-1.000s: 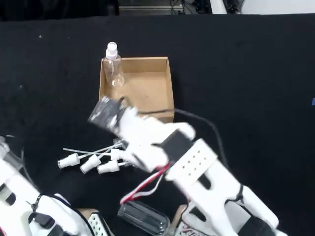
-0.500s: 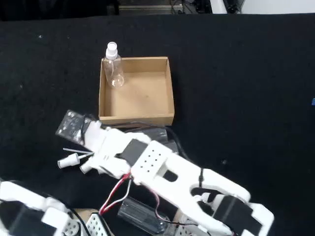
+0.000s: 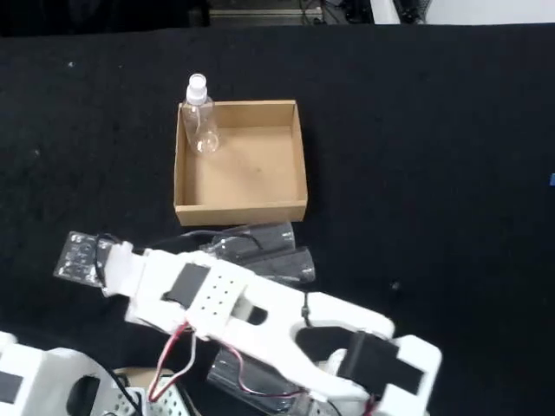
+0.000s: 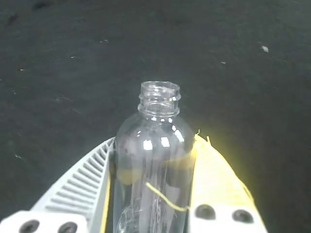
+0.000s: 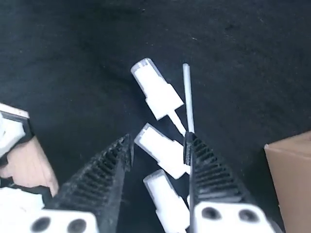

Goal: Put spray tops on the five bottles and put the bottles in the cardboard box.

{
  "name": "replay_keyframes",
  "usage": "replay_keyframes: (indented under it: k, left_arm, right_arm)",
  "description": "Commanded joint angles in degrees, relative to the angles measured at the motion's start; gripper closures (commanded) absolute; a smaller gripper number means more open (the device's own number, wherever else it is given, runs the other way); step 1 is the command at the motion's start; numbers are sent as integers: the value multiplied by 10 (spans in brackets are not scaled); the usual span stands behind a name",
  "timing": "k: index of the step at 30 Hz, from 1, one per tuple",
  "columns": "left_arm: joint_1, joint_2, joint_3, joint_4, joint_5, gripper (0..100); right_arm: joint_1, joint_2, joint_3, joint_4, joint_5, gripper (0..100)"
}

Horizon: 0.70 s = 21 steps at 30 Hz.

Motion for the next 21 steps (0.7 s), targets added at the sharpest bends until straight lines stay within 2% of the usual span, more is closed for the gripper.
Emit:
replay_keyframes:
  k: [1,6,11,15,21]
  left_arm:
    - [-24,30,-83,-12,-4,971]
    - [-32,85,-140,-3,-6,971]
    - [-30,116,-193,47,-5,971]
    - [-29,121,-210,55,-5,971]
    - [-31,118,-210,55,-5,971]
  right_arm:
    - [-16,17,-73,13,-9,840]
    - [-42,72,-123,16,-9,840]
    - [-38,124,-154,17,-4,840]
    - [-38,158,-185,17,-2,840]
    - [-8,218,-245,17,55,840]
